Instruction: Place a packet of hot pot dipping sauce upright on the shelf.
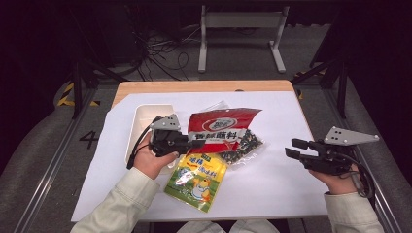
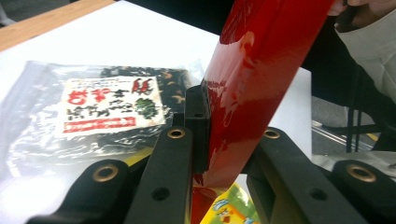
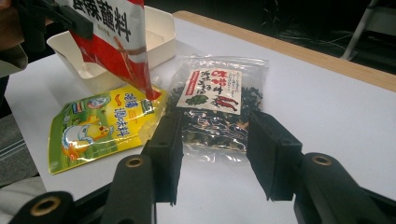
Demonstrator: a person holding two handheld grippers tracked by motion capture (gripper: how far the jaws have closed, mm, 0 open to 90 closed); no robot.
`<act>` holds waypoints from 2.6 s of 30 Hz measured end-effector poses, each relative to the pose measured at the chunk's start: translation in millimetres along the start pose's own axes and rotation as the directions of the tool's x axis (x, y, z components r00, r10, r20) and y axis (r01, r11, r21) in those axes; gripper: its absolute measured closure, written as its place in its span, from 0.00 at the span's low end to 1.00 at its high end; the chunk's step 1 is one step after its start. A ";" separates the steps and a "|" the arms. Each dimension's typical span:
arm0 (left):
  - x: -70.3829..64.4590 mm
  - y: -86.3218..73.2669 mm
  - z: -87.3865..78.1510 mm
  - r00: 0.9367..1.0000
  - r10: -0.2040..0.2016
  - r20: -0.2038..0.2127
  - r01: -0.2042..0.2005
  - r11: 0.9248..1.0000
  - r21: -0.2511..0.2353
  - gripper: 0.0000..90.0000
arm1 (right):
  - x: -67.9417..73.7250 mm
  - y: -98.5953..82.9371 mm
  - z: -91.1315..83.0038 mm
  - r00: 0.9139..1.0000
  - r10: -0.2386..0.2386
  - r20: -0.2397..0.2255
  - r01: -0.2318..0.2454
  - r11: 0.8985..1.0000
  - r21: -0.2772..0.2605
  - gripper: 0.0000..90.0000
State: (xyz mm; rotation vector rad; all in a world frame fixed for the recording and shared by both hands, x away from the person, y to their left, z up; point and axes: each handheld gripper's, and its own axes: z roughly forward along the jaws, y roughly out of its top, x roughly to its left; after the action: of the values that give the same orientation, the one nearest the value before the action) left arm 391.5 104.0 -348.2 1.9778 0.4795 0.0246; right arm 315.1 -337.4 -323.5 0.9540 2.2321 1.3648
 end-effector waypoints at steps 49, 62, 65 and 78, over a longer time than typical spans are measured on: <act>98.3 -26.4 -105.2 0.968 -0.062 -0.243 0.047 0.997 -0.066 0.92 | -11.4 -22.4 -4.9 0.997 0.045 0.056 -0.046 0.999 0.018 0.60; 129.0 -28.5 -105.3 0.953 -0.033 -0.301 0.032 0.999 -0.008 0.92 | -10.2 -31.7 -13.8 0.994 0.072 0.080 -0.073 0.997 0.021 0.59; 133.7 -29.2 -104.0 0.951 -0.038 -0.307 0.040 0.999 0.001 0.92 | -9.5 -32.9 -15.3 0.995 0.071 0.077 -0.072 0.997 0.017 0.59; 148.8 -30.7 -91.3 0.940 -0.038 -0.339 0.050 0.998 0.028 0.92 | -8.0 -35.2 -16.1 0.995 0.067 0.072 -0.068 0.998 0.010 0.57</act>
State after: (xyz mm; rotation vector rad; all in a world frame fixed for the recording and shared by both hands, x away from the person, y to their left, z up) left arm 497.7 245.2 -362.9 2.0047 0.7508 0.3357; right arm 298.3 -364.2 -347.3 1.0743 2.1762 1.3246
